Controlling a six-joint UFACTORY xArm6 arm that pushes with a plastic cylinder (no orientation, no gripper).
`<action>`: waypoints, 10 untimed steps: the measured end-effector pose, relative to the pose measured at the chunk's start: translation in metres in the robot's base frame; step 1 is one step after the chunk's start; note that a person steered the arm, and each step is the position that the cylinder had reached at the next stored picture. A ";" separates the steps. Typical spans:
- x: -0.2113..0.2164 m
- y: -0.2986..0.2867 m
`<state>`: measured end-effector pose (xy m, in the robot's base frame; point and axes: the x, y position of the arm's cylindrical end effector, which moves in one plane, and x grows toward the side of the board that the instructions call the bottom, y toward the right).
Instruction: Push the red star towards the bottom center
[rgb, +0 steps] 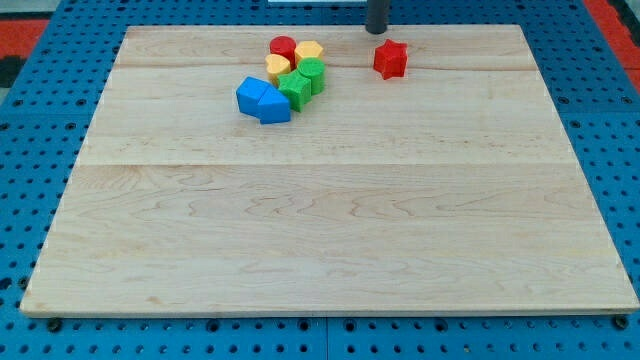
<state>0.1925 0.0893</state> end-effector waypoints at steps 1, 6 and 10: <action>0.047 0.016; 0.227 -0.109; 0.269 0.020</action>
<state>0.4618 0.1090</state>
